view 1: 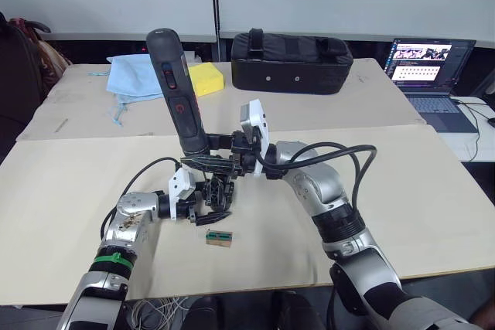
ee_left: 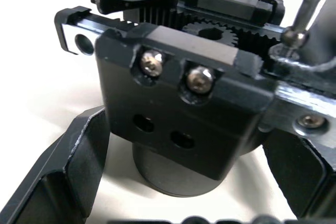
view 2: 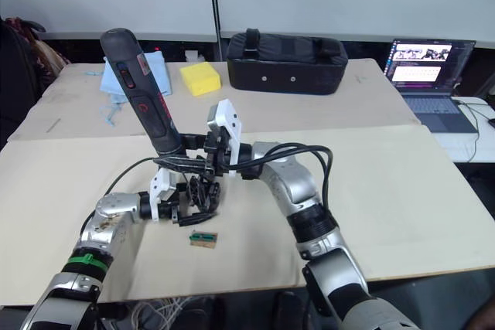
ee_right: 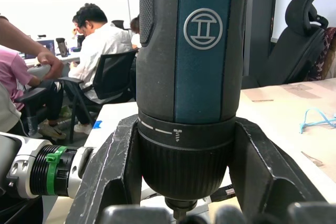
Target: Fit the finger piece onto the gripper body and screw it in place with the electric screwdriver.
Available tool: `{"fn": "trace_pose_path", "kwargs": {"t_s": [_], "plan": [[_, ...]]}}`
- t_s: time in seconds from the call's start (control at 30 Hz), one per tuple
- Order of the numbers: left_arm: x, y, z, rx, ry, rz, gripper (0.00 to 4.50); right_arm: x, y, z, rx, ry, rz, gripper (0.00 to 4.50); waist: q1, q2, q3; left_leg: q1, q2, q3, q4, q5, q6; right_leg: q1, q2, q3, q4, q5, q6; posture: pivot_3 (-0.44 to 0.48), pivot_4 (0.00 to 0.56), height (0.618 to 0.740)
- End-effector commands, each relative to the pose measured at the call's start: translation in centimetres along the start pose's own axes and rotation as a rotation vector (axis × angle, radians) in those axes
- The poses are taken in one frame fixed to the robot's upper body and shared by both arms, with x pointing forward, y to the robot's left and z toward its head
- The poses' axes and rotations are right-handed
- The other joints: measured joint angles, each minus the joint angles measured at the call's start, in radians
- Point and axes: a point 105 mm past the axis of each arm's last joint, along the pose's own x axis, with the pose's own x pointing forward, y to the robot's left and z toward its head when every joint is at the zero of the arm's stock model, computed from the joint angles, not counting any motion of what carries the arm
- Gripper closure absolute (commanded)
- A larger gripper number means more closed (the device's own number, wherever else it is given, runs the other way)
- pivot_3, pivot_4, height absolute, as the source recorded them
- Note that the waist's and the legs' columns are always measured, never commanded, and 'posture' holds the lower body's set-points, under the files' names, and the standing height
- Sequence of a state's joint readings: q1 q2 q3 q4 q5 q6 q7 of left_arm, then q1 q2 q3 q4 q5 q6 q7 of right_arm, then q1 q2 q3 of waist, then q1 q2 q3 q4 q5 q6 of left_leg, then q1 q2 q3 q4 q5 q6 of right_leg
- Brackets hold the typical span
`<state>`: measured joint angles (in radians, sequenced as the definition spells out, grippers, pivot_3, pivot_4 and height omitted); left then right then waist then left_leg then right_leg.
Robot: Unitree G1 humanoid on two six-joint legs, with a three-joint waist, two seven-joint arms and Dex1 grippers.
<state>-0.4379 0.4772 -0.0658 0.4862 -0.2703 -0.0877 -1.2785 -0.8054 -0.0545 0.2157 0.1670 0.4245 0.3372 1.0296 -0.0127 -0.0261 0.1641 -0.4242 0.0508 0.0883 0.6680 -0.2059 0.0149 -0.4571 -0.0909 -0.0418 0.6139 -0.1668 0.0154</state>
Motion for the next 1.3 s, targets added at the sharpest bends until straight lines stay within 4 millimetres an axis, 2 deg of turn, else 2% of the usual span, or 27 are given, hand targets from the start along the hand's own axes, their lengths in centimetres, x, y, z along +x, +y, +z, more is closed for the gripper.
{"fn": "trace_pose_path", "kwargs": {"t_s": [0.03,0.3,0.43,0.5,0.53,0.57,0.8,1.0,1.3], "plan": [[0.6,-0.9,-0.7,-0.005,0.025,-0.050,0.00,0.1,0.5,1.1,-0.050,-0.035,0.023,2.60,0.000,0.000,0.000,0.000,0.000,0.000,0.000,0.000,0.000,0.000,0.000,0.000,0.000,0.000,0.000,0.000,0.150,0.740],[0.7,-1.2,-1.0,0.001,0.042,-0.053,0.00,0.2,0.6,0.9,-0.044,-0.032,0.028,2.60,0.000,0.000,0.000,0.000,0.000,0.000,0.000,0.000,0.000,0.000,0.000,0.000,0.000,0.000,0.000,0.000,0.150,0.740],[0.6,-1.4,-1.3,0.010,0.057,-0.060,1.29,0.3,0.6,0.9,-0.042,-0.035,0.028,2.60,0.000,0.000,0.000,0.000,0.000,0.000,0.000,0.000,0.000,0.000,0.000,0.000,0.000,0.000,0.000,0.000,0.150,0.740],[0.6,-1.5,-1.3,0.009,0.057,-0.059,1.29,0.3,0.6,0.9,-0.041,-0.037,0.028,2.60,-0.001,0.000,0.000,0.000,0.000,0.000,0.000,0.000,0.000,0.000,0.000,0.000,0.000,0.000,0.000,0.000,0.150,0.740],[0.6,-1.5,-1.3,0.014,0.058,-0.060,1.92,0.3,0.6,0.8,-0.040,-0.037,0.028,2.60,-0.001,0.000,0.000,0.000,0.000,0.000,0.000,0.000,0.000,0.000,0.000,0.000,0.000,0.000,0.000,0.000,0.150,0.740],[0.6,-1.5,-1.4,0.017,0.059,-0.060,2.10,0.4,0.6,0.8,-0.039,-0.037,0.028,2.60,-0.001,0.000,0.000,0.001,0.000,0.000,0.000,0.000,0.000,0.000,0.000,0.000,0.000,0.000,0.000,0.000,0.150,0.740],[0.8,-1.4,-1.4,0.020,0.061,-0.047,2.12,0.4,0.6,0.5,-0.033,-0.031,0.028,2.60,0.000,0.000,0.000,0.001,0.000,0.000,0.000,0.000,0.000,0.000,0.000,0.000,0.000,0.000,0.000,0.000,0.150,0.740],[1.0,-1.4,-1.3,0.009,0.048,-0.028,2.12,0.1,0.6,-0.6,-0.037,-0.006,0.021,2.60,0.001,0.000,-0.001,0.001,0.000,0.000,0.000,0.000,0.000,0.001,0.000,0.000,0.000,0.000,0.000,0.000,0.150,0.740],[1.3,-1.7,-1.1,0.001,0.032,-0.026,2.12,-1.3,-0.1,-3.5,0.018,0.054,-0.032,2.60,0.000,0.001,-0.006,0.003,0.000,0.000,0.000,0.000,0.000,0.003,0.000,0.000,0.000,0.000,0.000,0.000,0.150,0.740]]}}
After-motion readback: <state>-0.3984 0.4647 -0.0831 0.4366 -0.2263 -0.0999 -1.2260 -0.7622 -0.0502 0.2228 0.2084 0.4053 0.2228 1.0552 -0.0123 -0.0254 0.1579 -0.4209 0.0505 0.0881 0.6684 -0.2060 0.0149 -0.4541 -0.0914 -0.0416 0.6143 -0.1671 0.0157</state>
